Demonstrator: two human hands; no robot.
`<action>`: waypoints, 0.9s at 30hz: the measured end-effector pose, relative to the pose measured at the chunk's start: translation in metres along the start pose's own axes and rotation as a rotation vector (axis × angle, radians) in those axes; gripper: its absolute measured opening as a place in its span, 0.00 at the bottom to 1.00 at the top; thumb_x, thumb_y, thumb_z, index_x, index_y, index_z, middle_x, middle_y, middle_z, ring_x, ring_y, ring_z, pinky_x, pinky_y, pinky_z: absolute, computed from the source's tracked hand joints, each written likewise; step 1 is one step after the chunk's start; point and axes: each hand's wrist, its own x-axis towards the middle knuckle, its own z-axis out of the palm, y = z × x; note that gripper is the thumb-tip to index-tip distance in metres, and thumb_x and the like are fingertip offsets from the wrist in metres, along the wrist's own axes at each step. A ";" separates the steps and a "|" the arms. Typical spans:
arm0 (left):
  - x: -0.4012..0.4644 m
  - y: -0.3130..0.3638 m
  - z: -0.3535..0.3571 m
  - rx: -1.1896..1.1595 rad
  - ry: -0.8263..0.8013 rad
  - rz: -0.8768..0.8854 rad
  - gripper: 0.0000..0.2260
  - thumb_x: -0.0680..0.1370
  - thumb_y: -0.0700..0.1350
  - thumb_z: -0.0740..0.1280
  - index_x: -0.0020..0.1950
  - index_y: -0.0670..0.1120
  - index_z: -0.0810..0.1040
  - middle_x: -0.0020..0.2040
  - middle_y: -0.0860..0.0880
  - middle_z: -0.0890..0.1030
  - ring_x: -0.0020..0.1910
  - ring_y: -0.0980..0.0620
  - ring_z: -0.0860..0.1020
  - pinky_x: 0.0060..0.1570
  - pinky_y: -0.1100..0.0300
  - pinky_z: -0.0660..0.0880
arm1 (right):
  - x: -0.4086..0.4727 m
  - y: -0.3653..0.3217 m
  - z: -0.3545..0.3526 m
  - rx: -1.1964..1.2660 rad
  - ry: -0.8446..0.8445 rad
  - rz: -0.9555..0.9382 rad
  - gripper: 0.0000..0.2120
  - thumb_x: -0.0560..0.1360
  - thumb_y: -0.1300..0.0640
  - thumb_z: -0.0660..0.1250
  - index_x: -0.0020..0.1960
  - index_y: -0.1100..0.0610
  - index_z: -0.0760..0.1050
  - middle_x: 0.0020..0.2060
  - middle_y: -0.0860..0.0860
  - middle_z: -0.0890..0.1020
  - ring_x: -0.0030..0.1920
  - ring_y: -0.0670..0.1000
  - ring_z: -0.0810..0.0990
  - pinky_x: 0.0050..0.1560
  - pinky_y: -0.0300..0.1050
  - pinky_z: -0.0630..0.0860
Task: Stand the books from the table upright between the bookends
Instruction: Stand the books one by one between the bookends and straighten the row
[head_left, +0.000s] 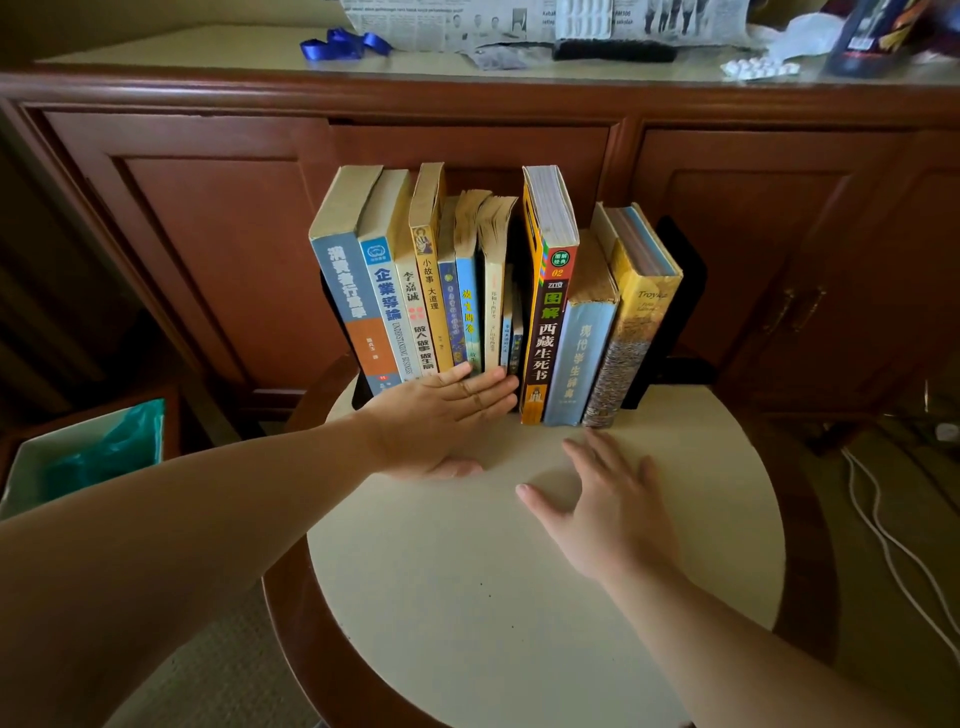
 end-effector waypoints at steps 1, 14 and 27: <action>0.000 0.001 -0.001 -0.002 -0.020 -0.009 0.37 0.84 0.67 0.42 0.83 0.45 0.36 0.83 0.47 0.37 0.81 0.48 0.31 0.77 0.52 0.26 | 0.000 0.000 0.000 -0.004 0.005 0.001 0.44 0.70 0.21 0.50 0.75 0.48 0.71 0.79 0.46 0.65 0.79 0.47 0.61 0.78 0.58 0.53; -0.003 0.003 -0.015 0.003 -0.031 -0.016 0.34 0.85 0.64 0.45 0.84 0.45 0.42 0.84 0.46 0.42 0.82 0.47 0.36 0.77 0.52 0.26 | 0.000 -0.002 -0.003 0.028 -0.035 0.024 0.47 0.68 0.20 0.46 0.76 0.46 0.68 0.81 0.44 0.61 0.80 0.44 0.56 0.80 0.57 0.49; 0.025 0.022 -0.035 -0.040 -0.078 0.060 0.34 0.85 0.65 0.44 0.82 0.49 0.34 0.83 0.50 0.35 0.79 0.53 0.27 0.74 0.52 0.25 | 0.046 0.020 -0.030 0.509 0.191 0.203 0.42 0.71 0.41 0.78 0.75 0.58 0.64 0.69 0.54 0.75 0.68 0.55 0.75 0.63 0.49 0.75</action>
